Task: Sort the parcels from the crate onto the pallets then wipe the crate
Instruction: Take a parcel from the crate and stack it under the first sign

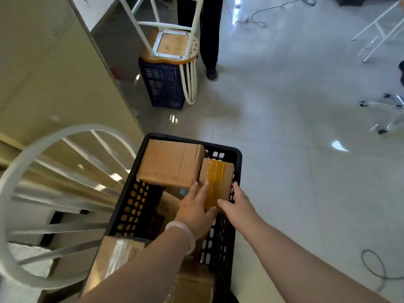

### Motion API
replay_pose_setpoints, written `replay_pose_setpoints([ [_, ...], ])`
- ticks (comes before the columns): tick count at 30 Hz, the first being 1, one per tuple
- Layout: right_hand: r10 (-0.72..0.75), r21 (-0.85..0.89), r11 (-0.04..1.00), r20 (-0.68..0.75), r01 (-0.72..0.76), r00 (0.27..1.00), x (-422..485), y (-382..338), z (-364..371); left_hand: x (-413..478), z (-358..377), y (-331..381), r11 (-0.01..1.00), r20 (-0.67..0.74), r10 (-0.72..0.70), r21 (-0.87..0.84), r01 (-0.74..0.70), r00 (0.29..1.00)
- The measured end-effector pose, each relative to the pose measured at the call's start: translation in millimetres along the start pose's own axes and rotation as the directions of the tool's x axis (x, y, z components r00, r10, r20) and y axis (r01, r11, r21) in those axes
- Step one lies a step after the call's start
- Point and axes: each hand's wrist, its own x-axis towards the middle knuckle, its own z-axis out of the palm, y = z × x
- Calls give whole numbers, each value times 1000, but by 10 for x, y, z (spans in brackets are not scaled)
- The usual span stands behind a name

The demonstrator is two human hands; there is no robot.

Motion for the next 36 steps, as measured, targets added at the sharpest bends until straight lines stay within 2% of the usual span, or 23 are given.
replay_pose_setpoints([
  [7,62,98,993,120,-73,991,185,12,-15,133,56,5,996,-74,7,-90,-14,997],
  [13,24,142,989,82,-35,996,93,52,25,106,58,-20,987,-114,12,-158,-30,993],
  [17,-61,162,985,-23,64,998,-78,23,94,34,-16,-46,982,-212,10,-183,-50,977],
  [20,-164,146,973,-98,177,982,-282,15,222,-97,-121,-65,978,-189,-2,-206,-38,982],
  [25,-298,62,950,-113,306,948,-664,-39,488,-362,-368,-187,939,-189,-51,-344,-18,981],
  [28,-302,10,951,-193,310,934,-844,-67,560,-563,-539,-329,935,-181,-18,-351,-47,983],
  [30,-253,-2,965,-263,262,931,-931,-76,588,-720,-662,-429,917,-162,20,-389,-82,987],
  [33,-167,107,976,-175,188,970,-1076,-156,692,-924,-831,-605,872,-104,83,-474,-123,991],
  [36,-182,136,970,-144,201,973,-1263,-244,908,-1111,-952,-769,856,-67,86,-506,-108,994],
])
